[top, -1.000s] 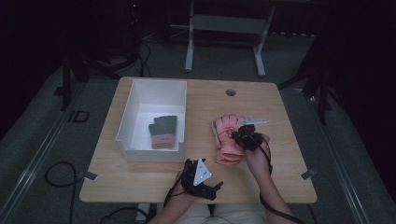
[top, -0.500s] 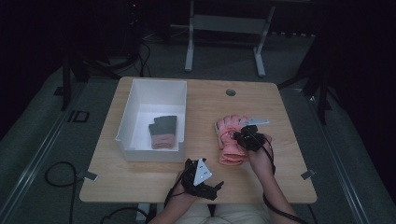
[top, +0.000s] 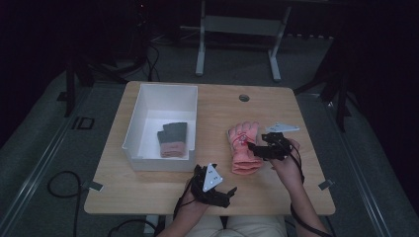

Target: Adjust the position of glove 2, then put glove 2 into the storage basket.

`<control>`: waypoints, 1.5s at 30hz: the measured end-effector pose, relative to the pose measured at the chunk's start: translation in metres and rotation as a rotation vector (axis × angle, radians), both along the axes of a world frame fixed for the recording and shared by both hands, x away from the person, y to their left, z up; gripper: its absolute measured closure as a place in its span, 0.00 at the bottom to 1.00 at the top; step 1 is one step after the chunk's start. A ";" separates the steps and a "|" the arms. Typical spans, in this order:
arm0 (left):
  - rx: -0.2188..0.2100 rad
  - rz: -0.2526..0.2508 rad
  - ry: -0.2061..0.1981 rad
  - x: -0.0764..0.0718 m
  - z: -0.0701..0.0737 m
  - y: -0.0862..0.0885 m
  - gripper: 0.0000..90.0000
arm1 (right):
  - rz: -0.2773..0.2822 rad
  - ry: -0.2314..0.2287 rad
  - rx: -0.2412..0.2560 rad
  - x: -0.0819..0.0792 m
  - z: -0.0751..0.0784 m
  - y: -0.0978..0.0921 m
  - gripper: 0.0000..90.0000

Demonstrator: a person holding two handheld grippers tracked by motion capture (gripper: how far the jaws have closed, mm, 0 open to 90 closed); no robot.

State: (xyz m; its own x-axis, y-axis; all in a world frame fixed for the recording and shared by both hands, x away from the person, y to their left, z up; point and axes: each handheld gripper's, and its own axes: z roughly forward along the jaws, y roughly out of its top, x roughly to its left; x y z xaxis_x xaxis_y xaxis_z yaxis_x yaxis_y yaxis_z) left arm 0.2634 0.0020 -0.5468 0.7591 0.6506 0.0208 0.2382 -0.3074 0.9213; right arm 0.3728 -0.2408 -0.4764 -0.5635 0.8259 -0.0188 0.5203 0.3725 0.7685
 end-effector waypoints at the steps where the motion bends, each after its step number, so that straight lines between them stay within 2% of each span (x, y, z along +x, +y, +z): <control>1: -0.015 0.002 -0.011 0.000 0.006 0.000 0.01 | 0.005 -0.002 -0.004 -0.001 0.001 -0.002 0.28; 4: -0.069 -0.018 -0.013 0.001 0.021 0.000 0.01 | 0.046 -0.015 0.021 -0.007 0.006 -0.007 0.17; 5: -0.073 -0.022 -0.009 0.002 0.025 -0.001 0.01 | 0.058 -0.026 0.026 -0.009 0.008 -0.009 0.16; 7: -0.070 -0.041 -0.007 0.003 0.035 -0.004 0.01 | 0.065 -0.049 0.041 -0.013 0.011 -0.012 0.16; 9: -0.053 -0.048 -0.021 0.005 0.042 -0.007 0.03 | 0.081 -0.053 0.035 -0.016 0.015 -0.015 0.17; 12: -0.066 -0.064 0.006 0.011 0.048 -0.011 0.03 | 0.111 -0.085 0.038 -0.019 0.018 -0.020 0.17; 16: -0.070 -0.071 0.021 0.020 0.057 -0.013 0.04 | 0.115 -0.102 0.038 -0.020 0.019 -0.028 0.16; 21: -0.068 -0.075 0.025 0.035 0.068 -0.020 0.05 | 0.103 -0.049 0.076 -0.020 0.021 -0.036 0.15; 24: -0.064 -0.084 0.017 0.043 0.076 -0.025 0.06 | 0.089 -0.052 0.101 -0.021 0.021 -0.039 0.14; 26: -0.054 -0.085 0.011 0.048 0.081 -0.028 0.06 | 0.099 -0.047 0.118 -0.022 0.021 -0.041 0.12; 29: -0.036 -0.083 0.007 0.056 0.086 -0.034 0.07 | 0.092 -0.078 0.118 -0.022 0.021 -0.042 0.21; 31: -0.041 -0.085 0.015 0.063 0.088 -0.038 0.08 | 0.073 -0.085 0.113 -0.019 0.022 -0.042 0.38; 34: -0.030 -0.069 0.026 0.074 0.089 -0.043 0.17 | 0.051 -0.090 0.086 -0.011 0.024 -0.041 0.62; 35: -0.016 -0.061 0.036 0.079 0.089 -0.044 0.18 | 0.055 -0.091 0.083 -0.009 0.024 -0.040 0.64; 37: -0.019 -0.054 0.059 0.088 0.088 -0.045 0.24 | 0.055 -0.090 0.064 -0.003 0.025 -0.036 0.72; 41: -0.002 0.011 0.095 0.108 0.082 -0.046 0.36 | 0.058 -0.078 0.035 0.009 0.023 -0.027 0.76; 43: -0.013 0.048 0.127 0.119 0.076 -0.044 0.37 | 0.046 -0.071 0.030 0.015 0.019 -0.023 0.75; 44: -0.013 0.048 0.127 0.119 0.076 -0.044 0.37 | 0.046 -0.071 0.030 0.015 0.019 -0.023 0.75; 45: -0.019 0.080 0.158 0.127 0.070 -0.042 0.37 | 0.040 -0.067 0.030 0.019 0.017 -0.021 0.72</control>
